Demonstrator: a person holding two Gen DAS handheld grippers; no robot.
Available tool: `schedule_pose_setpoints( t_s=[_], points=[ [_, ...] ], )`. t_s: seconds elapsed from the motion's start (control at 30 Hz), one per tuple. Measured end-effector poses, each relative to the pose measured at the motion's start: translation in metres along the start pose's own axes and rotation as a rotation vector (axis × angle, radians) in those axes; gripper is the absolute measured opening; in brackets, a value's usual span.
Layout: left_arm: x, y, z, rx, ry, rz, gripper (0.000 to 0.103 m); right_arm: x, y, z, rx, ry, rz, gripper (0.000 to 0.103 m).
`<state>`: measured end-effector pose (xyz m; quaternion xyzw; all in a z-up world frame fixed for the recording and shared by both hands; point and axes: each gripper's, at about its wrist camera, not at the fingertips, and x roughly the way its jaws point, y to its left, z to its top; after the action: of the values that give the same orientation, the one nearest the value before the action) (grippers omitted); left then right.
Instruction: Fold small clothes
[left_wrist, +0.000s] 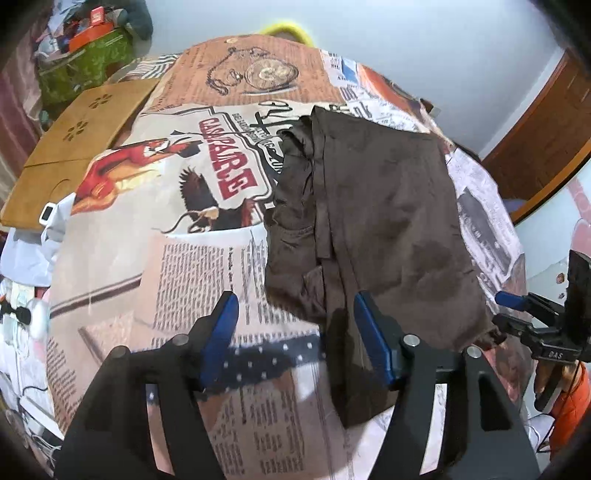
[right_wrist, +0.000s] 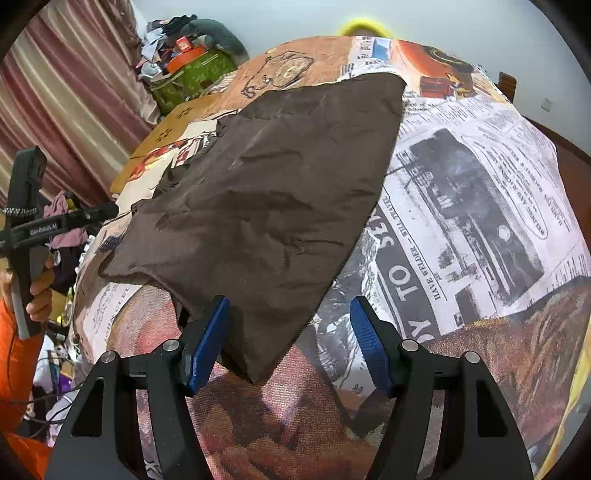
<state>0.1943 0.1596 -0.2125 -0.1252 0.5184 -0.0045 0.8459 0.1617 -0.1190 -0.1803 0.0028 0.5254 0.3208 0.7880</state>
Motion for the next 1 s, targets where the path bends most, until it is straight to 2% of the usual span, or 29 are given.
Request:
schedule_pose_setpoints(
  t_s=[0.13, 0.3, 0.37, 0.53, 0.73, 0.87, 1.0],
  points=[
    [0.025, -0.002, 0.005, 0.007, 0.061, -0.024, 0.064, 0.015, -0.004, -0.004, 0.046, 0.048, 0.015, 0.066],
    [0.044, -0.005, 0.004, 0.052, 0.081, -0.026, 0.064, 0.019, -0.004, -0.004, 0.073, 0.05, 0.039, 0.066],
    [0.046, -0.008, 0.004, 0.082, 0.078, -0.023, 0.064, 0.02, -0.002, -0.005, 0.064, 0.048, 0.035, 0.063],
    [0.046, -0.013, 0.004, 0.142, 0.059, -0.009, 0.056, 0.022, 0.003, -0.005, 0.044, 0.033, 0.037, 0.052],
    [0.048, -0.015, 0.004, 0.137, 0.058, -0.017, 0.045, 0.025, 0.007, -0.001, 0.027, 0.017, 0.043, 0.035],
    [0.039, -0.017, 0.003, 0.143, 0.057, 0.052, 0.049, 0.022, 0.007, 0.001, 0.006, 0.015, 0.04, 0.034],
    [0.018, -0.018, -0.006, 0.176, 0.04, 0.102, 0.065, 0.009, 0.01, 0.002, -0.038, 0.009, -0.046, 0.039]
  ],
)
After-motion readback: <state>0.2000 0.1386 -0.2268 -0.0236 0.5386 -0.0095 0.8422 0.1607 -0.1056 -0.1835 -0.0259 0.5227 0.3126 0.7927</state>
